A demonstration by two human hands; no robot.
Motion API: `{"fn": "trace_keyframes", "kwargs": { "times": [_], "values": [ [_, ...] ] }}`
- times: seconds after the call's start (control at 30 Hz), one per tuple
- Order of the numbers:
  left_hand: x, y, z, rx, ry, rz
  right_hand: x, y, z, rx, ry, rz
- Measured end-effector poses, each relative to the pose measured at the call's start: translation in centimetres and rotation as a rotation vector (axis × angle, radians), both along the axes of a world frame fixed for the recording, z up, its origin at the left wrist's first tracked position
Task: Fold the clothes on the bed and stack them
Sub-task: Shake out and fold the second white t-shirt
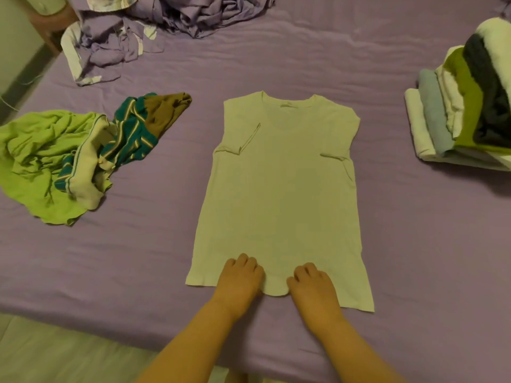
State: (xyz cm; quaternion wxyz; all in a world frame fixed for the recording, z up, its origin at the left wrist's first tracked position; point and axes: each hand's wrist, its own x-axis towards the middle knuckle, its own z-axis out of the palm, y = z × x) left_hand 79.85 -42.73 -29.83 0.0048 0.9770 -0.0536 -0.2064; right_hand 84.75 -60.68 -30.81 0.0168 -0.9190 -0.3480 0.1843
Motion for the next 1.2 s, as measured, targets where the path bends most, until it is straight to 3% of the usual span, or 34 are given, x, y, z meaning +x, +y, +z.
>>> {"fn": "trace_keyframes", "kwargs": {
  "times": [0.13, 0.3, 0.43, 0.6, 0.73, 0.9, 1.03, 1.2],
  "values": [
    [1.3, -0.3, 1.5, 0.051, 0.095, -0.077, 1.0, 0.2, 0.4, -0.029, 0.052, 0.007],
    [2.8, -0.1, 2.1, 0.021, 0.142, 0.029, 2.9, 0.8, 2.1, -0.032, 0.027, 0.057],
    [4.3, 1.3, 2.5, -0.172, 0.153, 0.171, 5.5, 0.7, 2.9, 0.076, 0.239, -0.134],
    [8.4, 4.0, 3.3, -0.434, 0.156, 0.396, 9.9, 2.4, 4.0, 0.23, 0.275, -0.379],
    [13.7, 7.0, 5.1, -0.545, 0.188, 0.402, 15.5, 4.0, 6.4, 0.323, 0.335, -0.444],
    [20.8, 11.7, 6.3, -0.569, 0.172, 0.335, 23.0, 4.8, 8.1, 0.272, 0.384, -0.306],
    [25.7, 14.7, 6.8, -0.487, 0.112, 0.341, 26.8, 5.6, 8.6, 0.388, 0.299, -0.529],
    [29.7, 16.3, 5.8, -0.684, 0.002, 0.585, 29.4, 7.6, 7.4, 0.598, 0.272, -0.845]
  ]
}}
